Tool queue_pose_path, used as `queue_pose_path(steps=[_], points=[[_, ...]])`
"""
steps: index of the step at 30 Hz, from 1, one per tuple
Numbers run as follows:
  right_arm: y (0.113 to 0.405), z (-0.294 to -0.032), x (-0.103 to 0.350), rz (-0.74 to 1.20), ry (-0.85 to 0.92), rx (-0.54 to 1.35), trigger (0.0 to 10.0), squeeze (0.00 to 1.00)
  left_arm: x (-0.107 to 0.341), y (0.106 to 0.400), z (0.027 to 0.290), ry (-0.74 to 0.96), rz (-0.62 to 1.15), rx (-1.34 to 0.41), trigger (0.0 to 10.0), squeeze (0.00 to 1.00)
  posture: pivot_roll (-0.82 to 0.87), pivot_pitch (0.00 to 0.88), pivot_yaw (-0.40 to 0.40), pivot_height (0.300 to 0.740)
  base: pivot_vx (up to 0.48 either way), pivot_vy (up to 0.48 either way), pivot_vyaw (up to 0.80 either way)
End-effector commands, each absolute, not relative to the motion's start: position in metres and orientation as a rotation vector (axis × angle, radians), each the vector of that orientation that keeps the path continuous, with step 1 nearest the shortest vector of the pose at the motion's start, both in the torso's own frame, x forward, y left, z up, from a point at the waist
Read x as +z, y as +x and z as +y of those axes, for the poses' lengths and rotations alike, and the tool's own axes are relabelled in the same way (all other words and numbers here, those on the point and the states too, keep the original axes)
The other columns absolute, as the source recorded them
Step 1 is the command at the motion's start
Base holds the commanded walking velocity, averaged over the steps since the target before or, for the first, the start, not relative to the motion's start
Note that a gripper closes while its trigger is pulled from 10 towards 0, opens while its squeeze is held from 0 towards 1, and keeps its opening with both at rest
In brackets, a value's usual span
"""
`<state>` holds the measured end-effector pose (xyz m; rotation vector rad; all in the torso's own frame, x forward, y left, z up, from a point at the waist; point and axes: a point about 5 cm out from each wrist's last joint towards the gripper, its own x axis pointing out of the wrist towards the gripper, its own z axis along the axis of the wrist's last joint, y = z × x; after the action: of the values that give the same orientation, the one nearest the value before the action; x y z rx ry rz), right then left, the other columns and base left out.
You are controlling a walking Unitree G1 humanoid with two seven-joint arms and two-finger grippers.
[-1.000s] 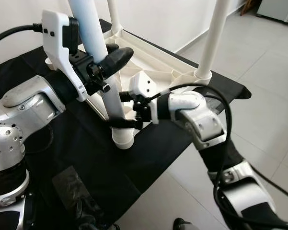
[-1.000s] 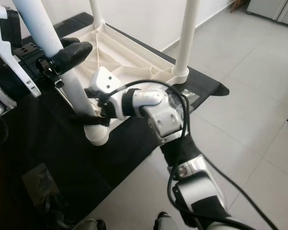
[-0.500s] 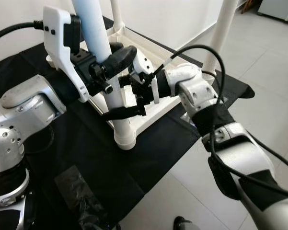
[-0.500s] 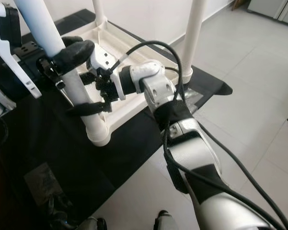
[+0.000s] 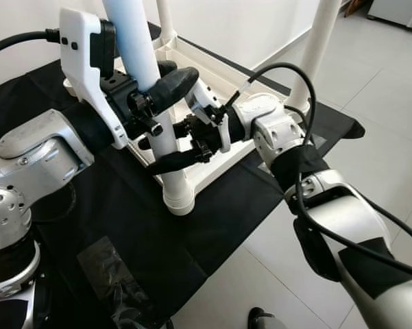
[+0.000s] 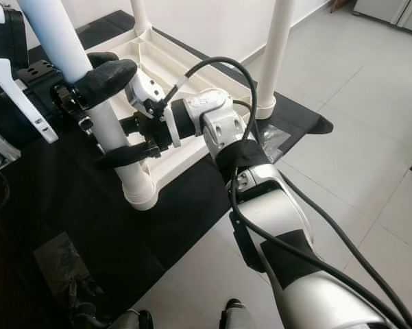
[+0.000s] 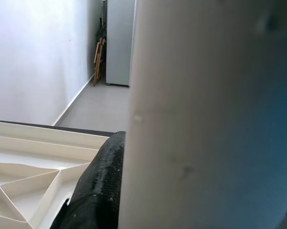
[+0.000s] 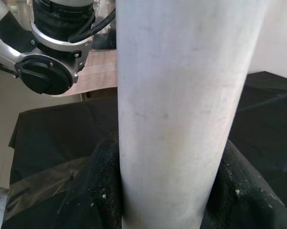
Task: Building children table
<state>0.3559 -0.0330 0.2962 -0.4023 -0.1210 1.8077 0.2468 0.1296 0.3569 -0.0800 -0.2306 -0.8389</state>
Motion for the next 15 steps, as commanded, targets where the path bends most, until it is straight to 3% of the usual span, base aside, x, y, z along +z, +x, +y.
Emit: queue_pose_path(steps=[1, 2, 11, 12, 14, 15], points=[[0.356, -0.032, 0.289, -0.142, -0.414, 1.785, 0.0, 0.0, 0.353, 0.247, 0.121, -0.099, -0.209, -0.929, 10.0, 0.0, 0.1, 0.239, 0.051, 0.74, 0.0, 0.0, 0.0], [0.356, -0.034, 0.286, -0.146, -0.397, 1.777, 0.0, 0.0, 0.351, 0.25, 0.12, -0.106, -0.203, -0.931, 10.0, 1.0, 0.1, 0.239, 0.056, 0.74, 0.0, 0.0, 0.0], [0.358, -0.045, 0.274, -0.132, -0.355, 1.662, 0.0, 0.0, 0.351, 0.247, 0.124, -0.121, -0.208, -0.914, 10.0, 1.0, 0.08, 0.233, 0.056, 0.74, 0.0, 0.0, 0.0], [0.358, -0.045, 0.269, -0.116, -0.349, 1.591, 0.0, 0.0, 0.351, 0.247, 0.125, -0.124, -0.213, -0.905, 10.0, 0.0, 0.08, 0.235, 0.044, 0.74, 0.0, 0.0, 0.0], [0.358, -0.045, 0.269, -0.116, -0.349, 1.591, 0.0, 0.0, 0.351, 0.247, 0.125, -0.124, -0.213, -0.905, 10.0, 0.0, 0.08, 0.235, 0.044, 0.74, 0.0, 0.0, 0.0], [0.344, -0.029, 0.233, -0.015, -0.268, 1.196, 0.0, 0.0, 0.35, 0.25, 0.129, -0.129, -0.212, -0.885, 10.0, 0.0, 0.08, 0.232, 0.038, 0.74, 0.0, 0.0, 0.0]])
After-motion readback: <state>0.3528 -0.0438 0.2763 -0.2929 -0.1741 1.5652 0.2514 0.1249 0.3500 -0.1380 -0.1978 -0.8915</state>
